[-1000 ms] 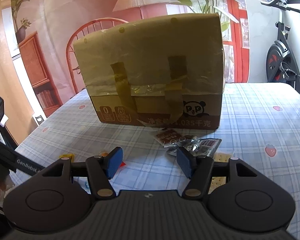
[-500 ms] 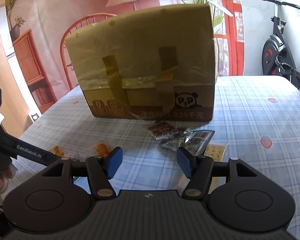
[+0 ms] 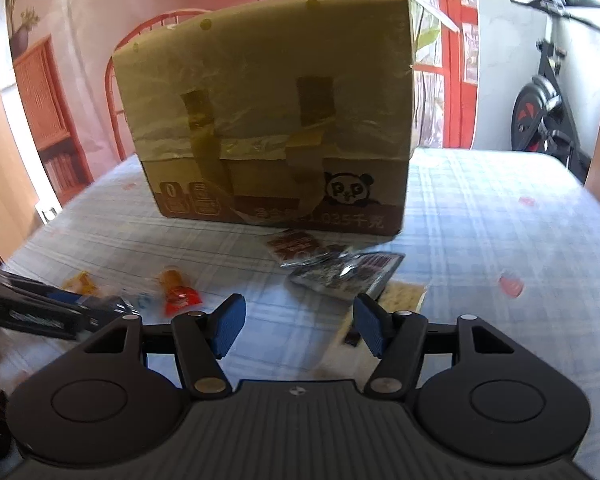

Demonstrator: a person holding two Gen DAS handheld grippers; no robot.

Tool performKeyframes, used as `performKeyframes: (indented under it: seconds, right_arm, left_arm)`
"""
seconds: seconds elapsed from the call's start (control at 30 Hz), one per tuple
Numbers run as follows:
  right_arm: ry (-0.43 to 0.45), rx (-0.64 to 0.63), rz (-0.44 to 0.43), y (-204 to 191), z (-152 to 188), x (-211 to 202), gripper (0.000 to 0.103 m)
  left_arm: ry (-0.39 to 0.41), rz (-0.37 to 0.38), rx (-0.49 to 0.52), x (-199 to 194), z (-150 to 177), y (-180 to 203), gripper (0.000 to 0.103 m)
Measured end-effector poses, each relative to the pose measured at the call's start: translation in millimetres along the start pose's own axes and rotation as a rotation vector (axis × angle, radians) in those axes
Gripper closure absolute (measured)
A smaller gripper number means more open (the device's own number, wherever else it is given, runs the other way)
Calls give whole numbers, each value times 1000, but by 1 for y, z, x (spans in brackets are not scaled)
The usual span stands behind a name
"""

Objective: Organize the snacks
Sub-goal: 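Grasp the clear cookie packet with the left tool while the right tool grasps the silver sachet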

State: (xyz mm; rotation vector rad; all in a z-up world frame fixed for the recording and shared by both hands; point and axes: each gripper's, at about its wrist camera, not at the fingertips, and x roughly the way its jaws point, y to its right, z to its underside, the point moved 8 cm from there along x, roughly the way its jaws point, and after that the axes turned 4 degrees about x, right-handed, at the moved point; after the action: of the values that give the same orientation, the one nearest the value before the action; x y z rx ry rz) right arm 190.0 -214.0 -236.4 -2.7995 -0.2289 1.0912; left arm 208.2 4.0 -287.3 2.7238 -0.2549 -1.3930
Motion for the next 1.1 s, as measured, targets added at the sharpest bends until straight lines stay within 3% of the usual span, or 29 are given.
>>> performKeyframes:
  seconds: [0.1,0.17,0.3,0.4,0.5,0.67,0.77,1.1]
  right_arm:
    - [-35,-119,5,5,-6,14,39]
    - [-62,-209,-6,8,-12,25,30]
    - [-103,-358,-93,8,-22,46,24]
    - [-180,-436,-158,4,-22,64,23]
    - [-233,-504,-172,4,-21,81,22]
    - [-297,-472,-209,13,-26,100,18]
    - [-346,-396,-257,23,-29,105,21]
    - [-307,-385,-252,19,-23,89,45]
  left_arm:
    - [9,1,-1,0,1,2,52]
    - [16,3,0,1,2,2,52]
    - [27,25,-22,0,3,-2,52]
    - [31,37,-33,0,3,-4,52]
    - [34,41,-31,0,3,-4,52]
    - [35,52,-45,0,2,-5,52]
    - [35,59,-61,-1,2,-5,52]
    - [38,60,-73,-1,2,-5,52]
